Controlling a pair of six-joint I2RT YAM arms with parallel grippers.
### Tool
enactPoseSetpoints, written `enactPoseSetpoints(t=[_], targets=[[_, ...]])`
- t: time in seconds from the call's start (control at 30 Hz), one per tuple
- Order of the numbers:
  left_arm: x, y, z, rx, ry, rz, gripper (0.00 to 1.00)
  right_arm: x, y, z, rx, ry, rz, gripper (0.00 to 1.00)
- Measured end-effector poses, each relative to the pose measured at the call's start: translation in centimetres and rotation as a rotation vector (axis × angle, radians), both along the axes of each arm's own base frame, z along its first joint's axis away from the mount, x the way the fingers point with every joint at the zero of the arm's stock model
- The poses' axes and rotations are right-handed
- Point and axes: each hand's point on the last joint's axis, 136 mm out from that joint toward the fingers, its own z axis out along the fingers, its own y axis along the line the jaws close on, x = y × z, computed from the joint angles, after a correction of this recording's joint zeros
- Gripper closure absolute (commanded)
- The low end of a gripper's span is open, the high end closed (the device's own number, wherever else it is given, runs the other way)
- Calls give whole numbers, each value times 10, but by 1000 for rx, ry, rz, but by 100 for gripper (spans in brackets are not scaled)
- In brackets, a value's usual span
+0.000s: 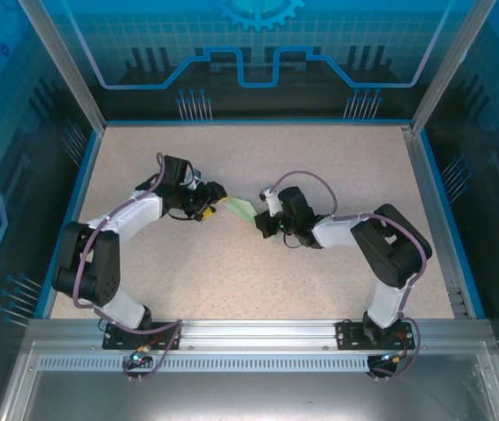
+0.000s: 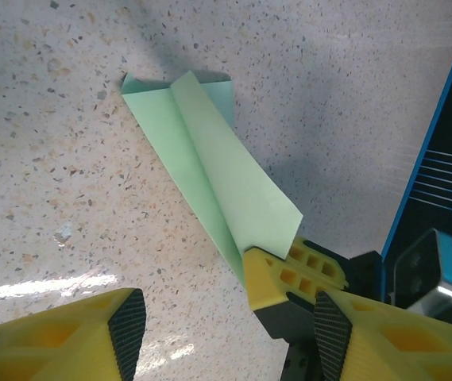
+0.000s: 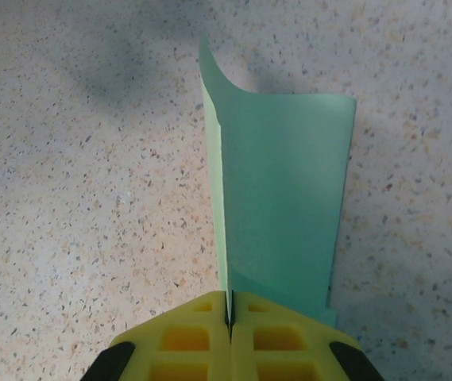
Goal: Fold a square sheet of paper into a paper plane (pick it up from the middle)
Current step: Fold the wing for the fifth time at the center of the table.
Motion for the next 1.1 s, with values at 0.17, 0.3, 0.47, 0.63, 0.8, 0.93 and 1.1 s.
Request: enactPoseSetpoints(t=[0.17, 0.3, 0.47, 0.63, 0.8, 0.93, 1.1], targets=[[2, -7, -2, -18, -18, -22, 39, 1, 4, -9, 61, 115, 4, 100], [1, -18, -5, -29, -32, -57, 40, -3, 5, -18, 89, 191, -5, 100], [-1, -27, -15, -36, -39, -92, 40, -4, 3, -21, 122, 250, -28, 100], [-3, -36, -32, -41, -26, -117, 42, -1, -1, -19, 172, 299, -50, 100], [-1, -45, -38, -53, -42, -140, 45, 0, -2, -17, 217, 343, -64, 100], [0, -53, -44, -58, -49, -158, 51, -1, 1, -15, 252, 376, -62, 100], [0, -61, -52, -60, -55, -182, 57, -1, 0, -17, 284, 427, -78, 100]])
